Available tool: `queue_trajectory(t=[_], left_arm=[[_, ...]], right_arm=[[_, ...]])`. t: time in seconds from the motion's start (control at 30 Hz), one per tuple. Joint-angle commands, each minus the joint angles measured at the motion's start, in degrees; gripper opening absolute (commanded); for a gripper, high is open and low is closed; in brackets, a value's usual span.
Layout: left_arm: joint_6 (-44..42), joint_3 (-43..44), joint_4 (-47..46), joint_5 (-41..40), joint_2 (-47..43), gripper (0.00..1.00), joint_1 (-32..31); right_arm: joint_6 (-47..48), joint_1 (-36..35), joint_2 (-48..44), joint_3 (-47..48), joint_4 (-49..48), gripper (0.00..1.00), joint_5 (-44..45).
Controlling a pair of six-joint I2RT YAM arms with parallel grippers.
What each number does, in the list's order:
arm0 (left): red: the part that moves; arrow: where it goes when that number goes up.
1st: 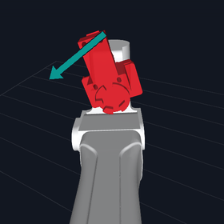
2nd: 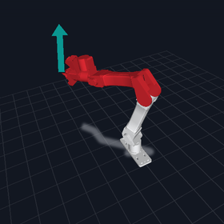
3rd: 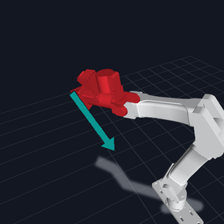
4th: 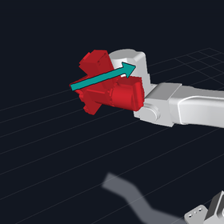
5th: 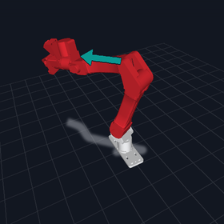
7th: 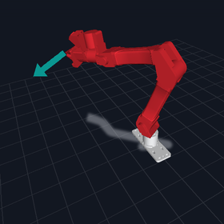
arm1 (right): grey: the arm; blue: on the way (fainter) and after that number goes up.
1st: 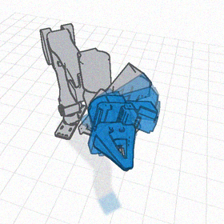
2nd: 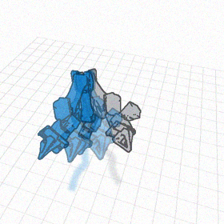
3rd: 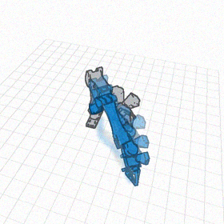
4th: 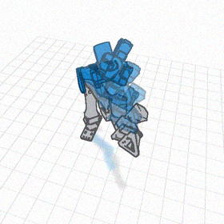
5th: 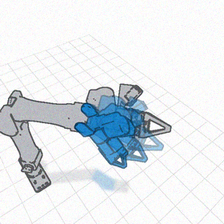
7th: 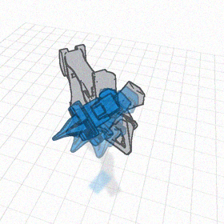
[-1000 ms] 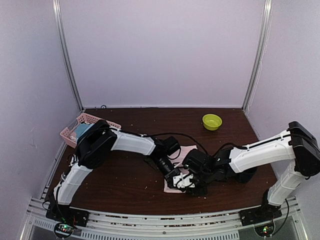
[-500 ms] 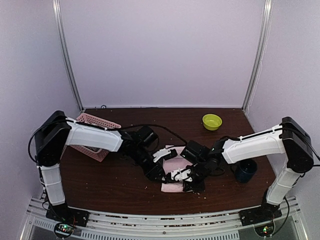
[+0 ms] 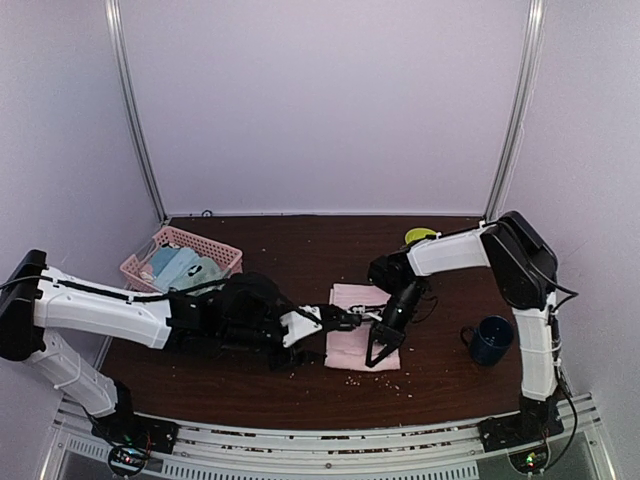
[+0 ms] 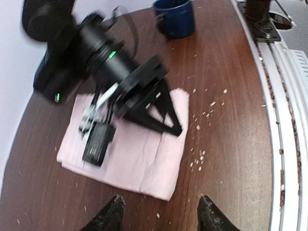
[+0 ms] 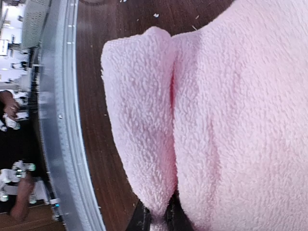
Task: Roll the towels
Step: Roll the towel at the center of the board.
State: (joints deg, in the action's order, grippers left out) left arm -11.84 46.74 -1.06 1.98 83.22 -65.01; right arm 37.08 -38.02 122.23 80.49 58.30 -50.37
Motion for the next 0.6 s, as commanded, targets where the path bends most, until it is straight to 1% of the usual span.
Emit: queue_trajectory(t=[0.0, 0.03, 0.17, 0.3, 0.4, 0.57], left_arm=[[-13.5, 8.2, -0.6, -5.1, 7.4, 0.53, -5.2], [-14.5, 9.7, 0.2, -4.5, 9.5, 0.52, -5.7], [-17.7, 14.4, 0.7, -4.0, 17.6, 0.52, -6.9], [-20.6, 17.3, 0.4, -6.9, 23.8, 0.52, -7.0], [-21.9, 18.4, -0.9, -10.6, 27.9, 0.52, -7.0], [-23.0, 17.8, -4.5, -9.7, 30.0, 0.51, -7.0]], right_arm=[[9.7, 3.5, 11.4, 7.2, 17.7, 0.03, -3.9], [10.7, 3.9, 12.7, 8.3, 19.2, 0.03, -5.0], [10.5, 4.4, 13.3, 8.2, 18.6, 0.03, -4.8], [8.9, 4.4, 12.5, 7.4, 17.1, 0.03, -4.0], [8.0, 4.4, 12.1, 6.9, 15.7, 0.03, -3.1], [7.9, 4.4, 12.2, 6.5, 15.4, 0.03, -3.1]])
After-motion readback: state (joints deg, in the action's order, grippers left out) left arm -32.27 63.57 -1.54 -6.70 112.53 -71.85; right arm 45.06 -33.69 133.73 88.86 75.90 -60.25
